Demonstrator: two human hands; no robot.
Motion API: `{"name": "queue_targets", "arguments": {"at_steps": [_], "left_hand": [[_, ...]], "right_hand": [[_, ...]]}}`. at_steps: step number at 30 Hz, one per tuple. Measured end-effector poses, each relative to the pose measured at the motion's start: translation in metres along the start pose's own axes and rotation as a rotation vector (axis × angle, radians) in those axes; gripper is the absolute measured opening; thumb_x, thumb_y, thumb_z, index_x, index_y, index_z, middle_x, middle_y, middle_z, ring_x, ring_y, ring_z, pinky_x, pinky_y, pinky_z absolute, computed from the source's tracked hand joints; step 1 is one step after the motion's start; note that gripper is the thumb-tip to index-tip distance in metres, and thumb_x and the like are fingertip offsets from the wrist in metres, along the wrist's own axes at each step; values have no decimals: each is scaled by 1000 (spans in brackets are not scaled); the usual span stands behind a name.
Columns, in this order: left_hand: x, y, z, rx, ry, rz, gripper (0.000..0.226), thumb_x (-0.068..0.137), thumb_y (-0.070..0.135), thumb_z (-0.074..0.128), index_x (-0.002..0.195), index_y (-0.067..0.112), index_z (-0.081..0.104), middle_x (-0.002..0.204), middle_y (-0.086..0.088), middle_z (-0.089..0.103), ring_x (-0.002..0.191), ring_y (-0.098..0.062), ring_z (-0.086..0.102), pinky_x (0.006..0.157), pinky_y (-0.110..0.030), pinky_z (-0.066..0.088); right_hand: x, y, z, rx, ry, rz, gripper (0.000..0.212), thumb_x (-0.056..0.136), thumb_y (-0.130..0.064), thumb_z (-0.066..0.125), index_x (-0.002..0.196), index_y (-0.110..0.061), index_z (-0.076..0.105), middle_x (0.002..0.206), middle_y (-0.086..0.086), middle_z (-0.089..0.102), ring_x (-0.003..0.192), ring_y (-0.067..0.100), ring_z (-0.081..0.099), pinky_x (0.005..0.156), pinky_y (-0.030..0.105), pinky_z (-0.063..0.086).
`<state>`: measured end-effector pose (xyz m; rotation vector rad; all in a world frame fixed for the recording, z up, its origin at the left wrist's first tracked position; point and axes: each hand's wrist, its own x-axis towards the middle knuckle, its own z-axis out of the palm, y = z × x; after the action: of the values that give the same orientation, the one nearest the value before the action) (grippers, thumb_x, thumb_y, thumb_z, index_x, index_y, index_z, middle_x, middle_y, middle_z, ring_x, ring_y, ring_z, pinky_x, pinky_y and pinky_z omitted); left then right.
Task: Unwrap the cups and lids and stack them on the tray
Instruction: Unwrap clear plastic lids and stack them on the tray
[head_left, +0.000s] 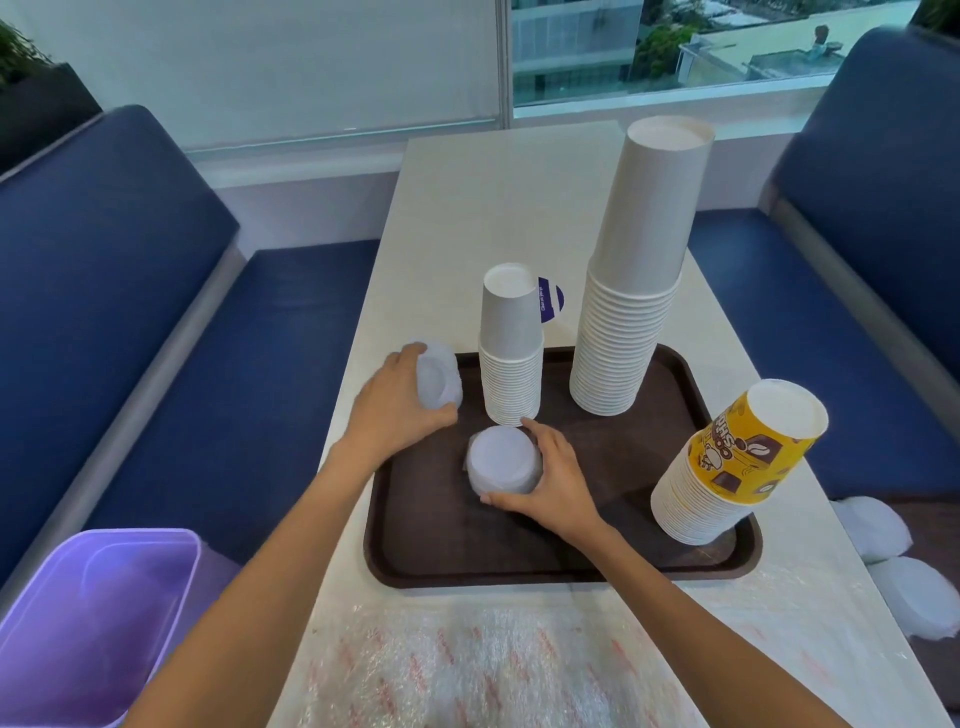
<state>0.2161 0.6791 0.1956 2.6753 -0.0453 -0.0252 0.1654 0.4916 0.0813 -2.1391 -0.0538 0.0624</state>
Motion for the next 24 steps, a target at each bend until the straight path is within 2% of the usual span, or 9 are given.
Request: {"name": "queue_targets", "arguments": {"at_steps": [4, 7, 17, 24], "left_hand": [[26, -6, -8, 47, 39, -28, 81, 77, 34, 73, 144, 15, 30, 140, -10, 45, 122, -32, 47, 95, -40, 41], [41, -10, -5, 94, 21, -26, 81, 79, 34, 71, 144, 13, 29, 140, -11, 43, 123, -32, 46, 95, -40, 41], [65, -17, 21, 174, -118, 5, 74, 84, 36, 65, 145, 10, 30, 142, -14, 40, 125, -32, 43, 97, -40, 41], [74, -24, 24, 77, -152, -21, 76, 86, 37, 66, 147, 13, 27, 148, -13, 35, 131, -31, 38, 104, -39, 35]], "right_hand": [[3, 0, -2, -36, -8, -25, 91, 61, -43, 86, 138, -21, 42, 138, -2, 44, 127, 17, 39, 107, 38, 36], [6, 0, -5, -29, -24, -11, 87, 65, -38, 85, 138, -21, 43, 135, -2, 48, 125, 17, 40, 105, 34, 37], [8, -2, -9, -18, -61, 18, 85, 67, -40, 84, 139, -24, 41, 139, -5, 46, 125, 11, 40, 104, 28, 35], [8, -2, -9, -3, -63, 28, 85, 65, -38, 86, 138, -25, 43, 137, -7, 47, 123, 9, 41, 103, 26, 35]]}}
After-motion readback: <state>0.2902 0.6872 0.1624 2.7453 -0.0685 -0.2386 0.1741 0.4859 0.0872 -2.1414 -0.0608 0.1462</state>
